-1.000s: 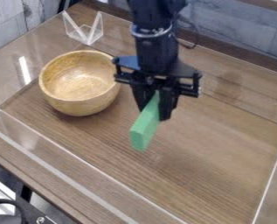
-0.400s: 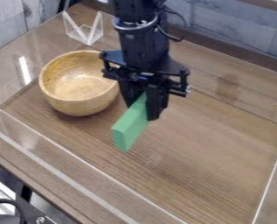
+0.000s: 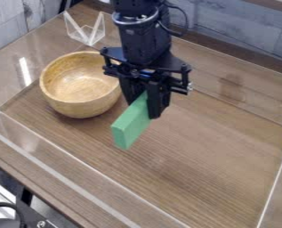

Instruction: Put green object into wooden bowl

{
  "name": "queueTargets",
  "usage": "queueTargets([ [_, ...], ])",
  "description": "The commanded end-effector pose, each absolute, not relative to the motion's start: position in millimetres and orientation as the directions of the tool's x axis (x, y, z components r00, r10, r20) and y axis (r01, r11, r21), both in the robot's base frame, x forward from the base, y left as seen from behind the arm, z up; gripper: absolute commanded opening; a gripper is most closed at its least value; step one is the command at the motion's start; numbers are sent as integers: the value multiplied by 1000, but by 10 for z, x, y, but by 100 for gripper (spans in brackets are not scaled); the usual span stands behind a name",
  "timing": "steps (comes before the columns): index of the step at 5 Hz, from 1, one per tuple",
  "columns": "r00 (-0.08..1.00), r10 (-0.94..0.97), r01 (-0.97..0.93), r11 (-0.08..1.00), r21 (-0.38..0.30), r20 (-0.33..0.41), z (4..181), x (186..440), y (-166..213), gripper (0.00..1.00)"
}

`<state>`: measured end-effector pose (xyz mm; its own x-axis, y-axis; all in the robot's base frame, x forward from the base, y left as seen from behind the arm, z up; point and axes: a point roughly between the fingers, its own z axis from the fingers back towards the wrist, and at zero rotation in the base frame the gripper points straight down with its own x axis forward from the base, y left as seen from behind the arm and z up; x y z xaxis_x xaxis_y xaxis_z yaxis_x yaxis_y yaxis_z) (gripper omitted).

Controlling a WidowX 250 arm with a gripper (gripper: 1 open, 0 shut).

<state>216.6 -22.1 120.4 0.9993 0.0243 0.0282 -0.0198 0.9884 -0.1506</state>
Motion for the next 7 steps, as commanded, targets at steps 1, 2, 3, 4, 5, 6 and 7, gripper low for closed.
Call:
queueTargets([
  [1, 996, 50, -37, 987, -155, 79, 1323, 2274, -280, 0],
  [2, 994, 81, -68, 985, -157, 77, 1359, 2281, -260, 0],
  [3, 992, 103, -90, 983, -159, 77, 1383, 2280, -237, 0],
  [4, 989, 126, -113, 980, -162, 75, 1416, 2283, -205, 0],
  [5, 981, 175, -159, 974, -163, 87, 1503, 2324, -17, 0],
  [6, 968, 225, -207, 965, -160, 108, 1554, 2382, 303, 0],
  [7, 964, 241, -224, 963, -150, 111, 1353, 2337, 669, 0],
])
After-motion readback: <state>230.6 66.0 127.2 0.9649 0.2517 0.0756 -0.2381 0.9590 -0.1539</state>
